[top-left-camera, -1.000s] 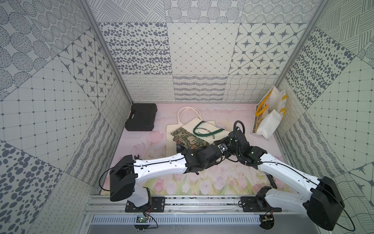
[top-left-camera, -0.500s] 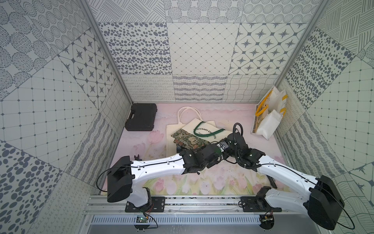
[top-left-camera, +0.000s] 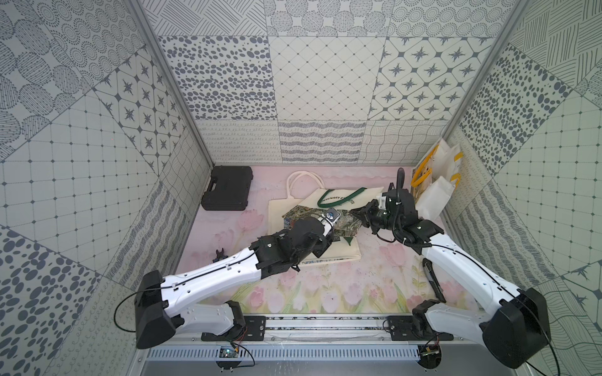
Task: Put away the canvas bag
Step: Press the canvas bag, then place the canvas bag at the center of the board.
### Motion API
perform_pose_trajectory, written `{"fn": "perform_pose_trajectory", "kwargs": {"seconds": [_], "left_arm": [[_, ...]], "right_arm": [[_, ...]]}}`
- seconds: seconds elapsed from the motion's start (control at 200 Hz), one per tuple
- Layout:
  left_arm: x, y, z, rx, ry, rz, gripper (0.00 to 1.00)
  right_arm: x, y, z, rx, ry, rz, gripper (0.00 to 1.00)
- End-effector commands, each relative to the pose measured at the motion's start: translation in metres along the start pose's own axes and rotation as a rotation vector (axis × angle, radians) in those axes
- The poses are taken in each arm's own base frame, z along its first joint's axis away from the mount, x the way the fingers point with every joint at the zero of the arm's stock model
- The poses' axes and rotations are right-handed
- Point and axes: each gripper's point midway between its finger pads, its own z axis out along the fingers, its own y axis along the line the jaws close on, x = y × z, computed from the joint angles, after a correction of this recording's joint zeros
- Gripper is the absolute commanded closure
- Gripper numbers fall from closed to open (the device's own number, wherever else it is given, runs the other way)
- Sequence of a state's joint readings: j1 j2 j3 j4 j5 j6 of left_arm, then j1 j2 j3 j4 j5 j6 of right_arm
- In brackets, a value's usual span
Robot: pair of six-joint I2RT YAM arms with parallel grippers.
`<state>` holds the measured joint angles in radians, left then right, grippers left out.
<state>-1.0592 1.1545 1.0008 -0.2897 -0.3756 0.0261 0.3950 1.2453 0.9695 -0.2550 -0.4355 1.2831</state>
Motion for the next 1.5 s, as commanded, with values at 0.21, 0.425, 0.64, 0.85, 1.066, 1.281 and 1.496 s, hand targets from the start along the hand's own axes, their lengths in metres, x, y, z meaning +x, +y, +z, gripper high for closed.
{"fn": "perform_pose_trajectory", "kwargs": {"seconds": [0.21, 0.425, 0.64, 0.85, 1.066, 1.281, 1.496], "left_arm": [[0.036, 0.065, -0.040, -0.188, 0.077, -0.006, 0.46], [0.040, 0.070, -0.045, -0.203, 0.067, -0.010, 0.46], [0.035, 0.073, -0.047, -0.212, 0.061, -0.010, 0.46], [0.027, 0.077, -0.059, -0.215, 0.048, -0.017, 0.47], [0.031, 0.081, -0.070, -0.220, 0.044, -0.019, 0.47], [0.033, 0.081, -0.068, -0.226, 0.047, -0.015, 0.47], [0.049, 0.073, -0.059, -0.201, 0.097, -0.042, 0.47]], "right_arm": [[0.022, 0.126, 0.064, -0.372, 0.463, -0.246, 1.00], [0.053, 0.180, 0.049, -0.501, 0.510, -0.492, 1.00], [0.052, 0.202, 0.050, -0.575, 0.567, -0.520, 1.00], [0.044, 0.142, 0.085, -0.446, 0.580, -0.367, 1.00], [0.059, 0.015, 0.084, -0.252, 0.611, -0.202, 1.00], [0.078, -0.027, 0.059, -0.165, 0.614, -0.183, 1.00], [0.058, -0.052, 0.056, -0.064, 0.568, -0.192, 1.00]]}}
